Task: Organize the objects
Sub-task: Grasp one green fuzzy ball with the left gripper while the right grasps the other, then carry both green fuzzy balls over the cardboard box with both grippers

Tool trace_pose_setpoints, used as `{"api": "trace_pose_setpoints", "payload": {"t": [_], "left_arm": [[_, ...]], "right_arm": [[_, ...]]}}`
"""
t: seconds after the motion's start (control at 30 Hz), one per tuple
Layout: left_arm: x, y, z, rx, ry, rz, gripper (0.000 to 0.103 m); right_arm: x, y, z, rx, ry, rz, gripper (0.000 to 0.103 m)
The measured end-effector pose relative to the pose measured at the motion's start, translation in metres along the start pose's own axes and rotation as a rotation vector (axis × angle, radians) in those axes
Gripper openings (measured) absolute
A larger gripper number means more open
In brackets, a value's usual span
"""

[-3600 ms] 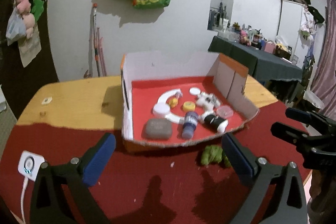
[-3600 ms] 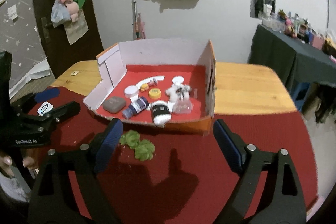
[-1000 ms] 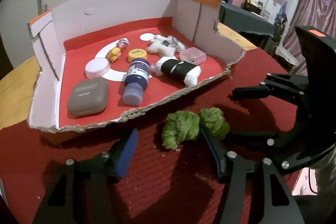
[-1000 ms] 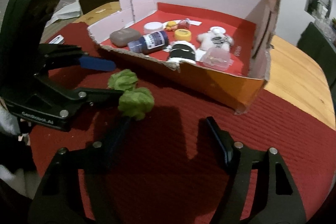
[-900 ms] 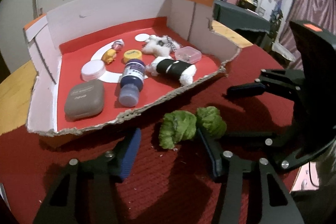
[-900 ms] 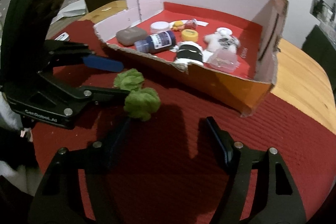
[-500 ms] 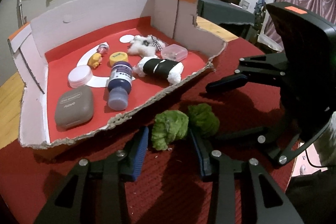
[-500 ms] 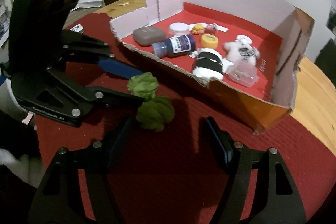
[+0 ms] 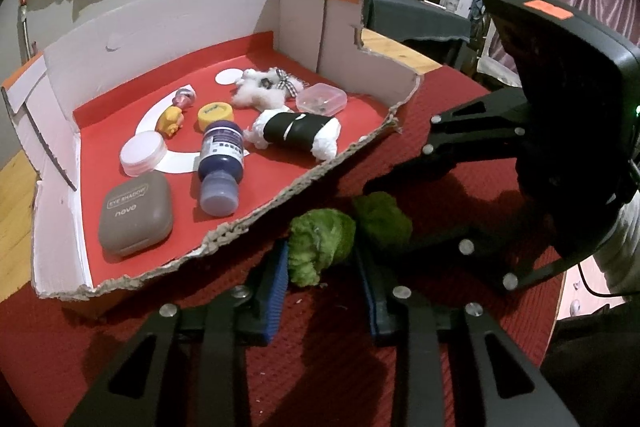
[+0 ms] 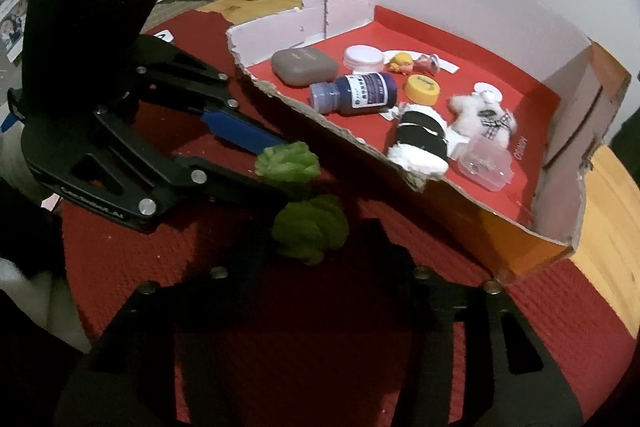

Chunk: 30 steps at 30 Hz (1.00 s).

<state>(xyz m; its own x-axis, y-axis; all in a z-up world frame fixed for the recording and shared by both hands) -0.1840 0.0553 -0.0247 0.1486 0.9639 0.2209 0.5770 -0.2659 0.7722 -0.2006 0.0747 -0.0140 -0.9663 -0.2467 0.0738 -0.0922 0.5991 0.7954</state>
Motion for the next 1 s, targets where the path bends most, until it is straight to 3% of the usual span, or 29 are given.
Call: {"api": "trace_pose_setpoints", "payload": {"t": [0.47,0.8,1.0], "left_arm": [[0.005,0.045,0.004,0.114,0.04,0.011,0.032],[0.008,0.065,0.019,0.147,0.062,0.015,0.032],[0.002,0.079,0.003,0.191,0.084,-0.012,0.032]], "right_arm": [[-0.015,0.047,-0.003,0.122,-0.055,0.091,0.032],[-0.024,0.057,0.001,0.147,-0.116,0.098,0.032],[-0.017,0.068,-0.013,0.164,-0.13,0.129,0.032]]}}
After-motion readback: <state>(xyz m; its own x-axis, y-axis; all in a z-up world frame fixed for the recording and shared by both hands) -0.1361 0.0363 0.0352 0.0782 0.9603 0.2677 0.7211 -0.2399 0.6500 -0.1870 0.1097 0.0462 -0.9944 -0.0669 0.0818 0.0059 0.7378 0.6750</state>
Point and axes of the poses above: each gripper's, at about its wrist camera, not at the fingertips, and y roughly against the way its jaws point, x to its right, z to its underside, the point moved 6 cm from there along -y, roughly the way its jaws point, and after that the axes turned 10 degrees about y, right-handed, at the moved point
